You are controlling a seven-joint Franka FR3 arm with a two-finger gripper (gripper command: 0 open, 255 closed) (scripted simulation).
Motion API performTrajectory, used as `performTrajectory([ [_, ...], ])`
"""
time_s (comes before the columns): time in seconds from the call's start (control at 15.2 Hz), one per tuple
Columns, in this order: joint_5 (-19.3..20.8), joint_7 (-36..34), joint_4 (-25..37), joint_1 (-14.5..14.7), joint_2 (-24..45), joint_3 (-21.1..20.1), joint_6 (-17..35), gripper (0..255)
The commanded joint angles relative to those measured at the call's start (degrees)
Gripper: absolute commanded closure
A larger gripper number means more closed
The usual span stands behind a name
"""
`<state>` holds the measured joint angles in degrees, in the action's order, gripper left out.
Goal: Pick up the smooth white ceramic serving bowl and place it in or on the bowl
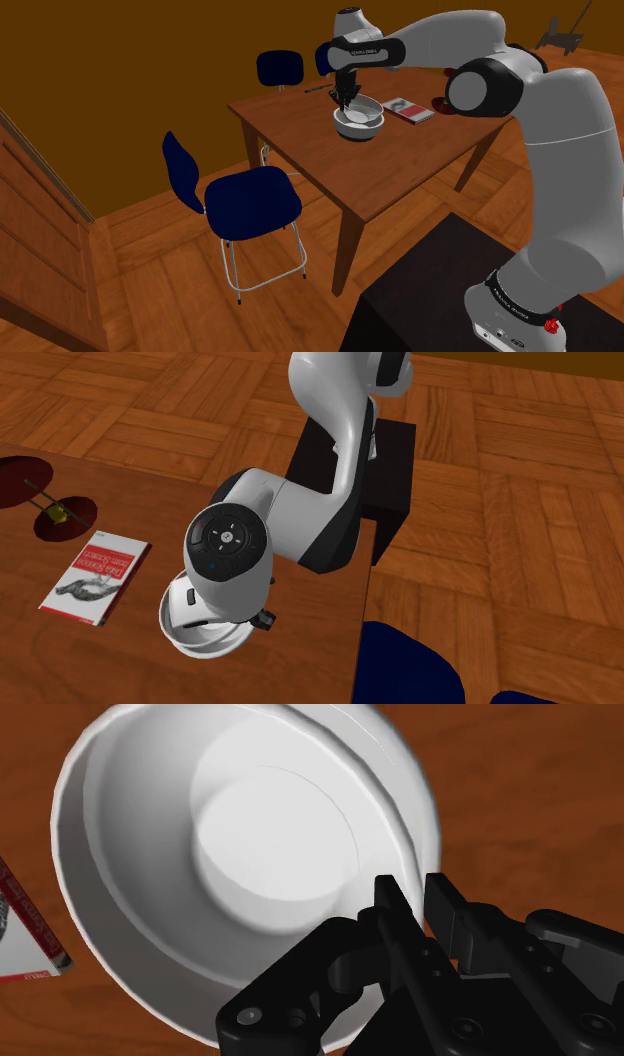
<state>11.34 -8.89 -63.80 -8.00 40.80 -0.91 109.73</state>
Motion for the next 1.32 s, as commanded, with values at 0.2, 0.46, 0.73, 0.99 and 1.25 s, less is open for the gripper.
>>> performTrajectory([
  [0.2, 0.0, 0.0, -0.1, 0.0, -0.1, 0.0, 0.1, 0],
  [0.46, 0.0, 0.0, 0.0, 0.0, 0.0, 0.0, 0.0, 0],
  [0.73, -0.2, 0.4, 5.0, 0.7, -1.3, -0.2, -6.3, 0],
  [0.99, -0.2, 0.4, 5.0, 0.7, -1.3, -0.2, -6.3, 0],
  [1.25, -0.2, 0.4, 5.0, 0.7, -1.3, -0.2, -6.3, 0],
])
